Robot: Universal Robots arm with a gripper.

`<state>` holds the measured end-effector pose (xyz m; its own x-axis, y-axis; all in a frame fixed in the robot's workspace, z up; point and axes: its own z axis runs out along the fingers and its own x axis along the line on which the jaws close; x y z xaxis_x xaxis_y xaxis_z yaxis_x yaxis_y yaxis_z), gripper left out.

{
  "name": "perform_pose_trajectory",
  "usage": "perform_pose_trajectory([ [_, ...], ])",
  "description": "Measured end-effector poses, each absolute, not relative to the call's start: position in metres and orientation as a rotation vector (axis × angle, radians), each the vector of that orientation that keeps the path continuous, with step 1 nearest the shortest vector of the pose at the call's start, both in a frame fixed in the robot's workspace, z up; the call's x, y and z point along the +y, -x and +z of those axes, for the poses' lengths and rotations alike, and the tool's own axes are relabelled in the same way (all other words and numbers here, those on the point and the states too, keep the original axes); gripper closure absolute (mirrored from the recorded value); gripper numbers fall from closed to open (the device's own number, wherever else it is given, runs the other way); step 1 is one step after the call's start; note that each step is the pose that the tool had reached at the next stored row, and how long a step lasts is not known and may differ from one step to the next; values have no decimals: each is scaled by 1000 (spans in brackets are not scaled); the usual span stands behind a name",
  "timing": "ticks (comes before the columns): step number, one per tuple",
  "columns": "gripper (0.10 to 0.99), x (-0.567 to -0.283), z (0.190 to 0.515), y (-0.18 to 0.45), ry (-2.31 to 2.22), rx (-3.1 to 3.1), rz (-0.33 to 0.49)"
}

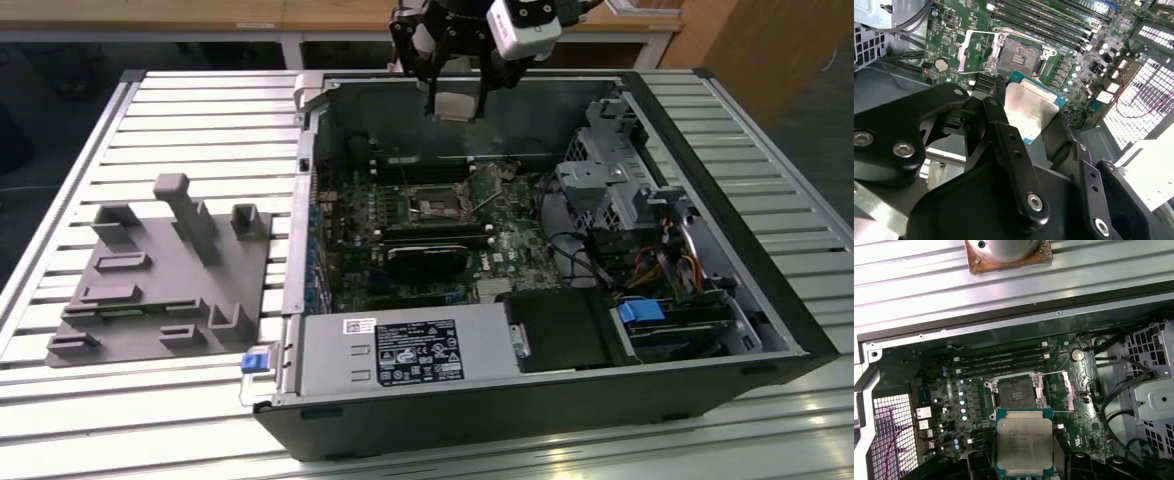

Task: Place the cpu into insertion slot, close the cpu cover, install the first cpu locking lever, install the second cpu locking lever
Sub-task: 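Place the cpu into insertion slot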

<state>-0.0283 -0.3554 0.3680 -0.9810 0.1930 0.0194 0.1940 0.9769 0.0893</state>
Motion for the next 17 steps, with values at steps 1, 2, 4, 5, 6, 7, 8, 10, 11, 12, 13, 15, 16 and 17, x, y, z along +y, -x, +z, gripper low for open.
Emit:
perform_pose_trajectory([
  [1,545,-355,368,28,312,-3112,-142],
  [2,545,-355,368,28,319,-3112,-142],
  [4,545,-355,368,28,334,-3111,-142],
  [5,545,-355,368,28,341,-3110,-142],
  [6,545,-355,368,28,348,-3110,-143],
  [7,545,-355,368,28,356,-3109,-143],
  [8,545,-355,368,28,366,-3108,-143],
  [10,545,-355,368,28,385,-3106,-143],
  [11,545,-355,368,28,395,-3105,-143],
  [12,545,-355,368,28,404,-3105,-143],
  [13,545,-355,368,28,413,-3104,-143],
  [15,545,-355,368,28,429,-3102,-143],
  [16,545,-355,368,28,437,-3101,-143],
  [17,545,-355,368,28,445,-3100,-143],
])
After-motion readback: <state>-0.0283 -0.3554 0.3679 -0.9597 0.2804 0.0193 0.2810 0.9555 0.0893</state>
